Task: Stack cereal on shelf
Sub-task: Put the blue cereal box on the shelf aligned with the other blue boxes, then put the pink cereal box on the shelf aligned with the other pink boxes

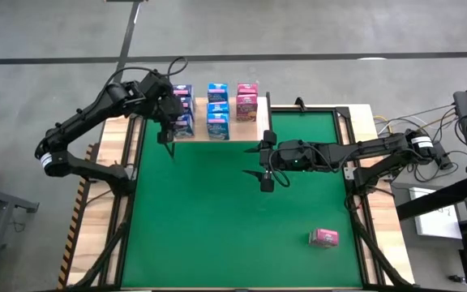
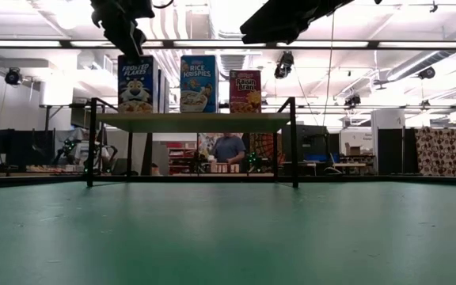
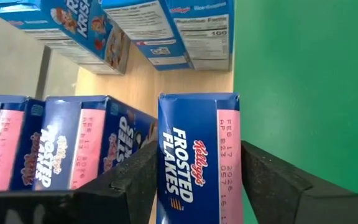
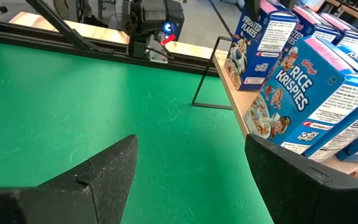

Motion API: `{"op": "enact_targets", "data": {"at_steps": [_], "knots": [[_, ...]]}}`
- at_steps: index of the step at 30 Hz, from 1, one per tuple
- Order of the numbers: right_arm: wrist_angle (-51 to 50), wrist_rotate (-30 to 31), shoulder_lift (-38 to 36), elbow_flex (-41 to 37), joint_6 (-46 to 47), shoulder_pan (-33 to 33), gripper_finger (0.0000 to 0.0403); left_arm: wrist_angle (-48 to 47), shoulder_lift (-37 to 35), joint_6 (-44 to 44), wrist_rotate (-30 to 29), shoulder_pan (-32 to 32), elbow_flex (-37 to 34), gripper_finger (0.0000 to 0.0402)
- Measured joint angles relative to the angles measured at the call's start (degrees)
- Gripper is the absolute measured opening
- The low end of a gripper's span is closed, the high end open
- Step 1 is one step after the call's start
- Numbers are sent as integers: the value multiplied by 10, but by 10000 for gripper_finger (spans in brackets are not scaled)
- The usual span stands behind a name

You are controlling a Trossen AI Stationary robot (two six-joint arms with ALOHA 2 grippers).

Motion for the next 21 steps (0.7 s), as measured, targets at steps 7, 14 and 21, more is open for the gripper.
{"op": "enact_targets", "data": {"at_steps": [7,14,21], "knots": [[0,0,0,0,0,0,286,0,0,-7,-17,0,10,204],[0,0,0,0,4,0,286,-28,0,-29,-16,-2,50,212],[-1,0,0,0,30,0,286,-58,-12,-112,-16,-23,92,213]]}}
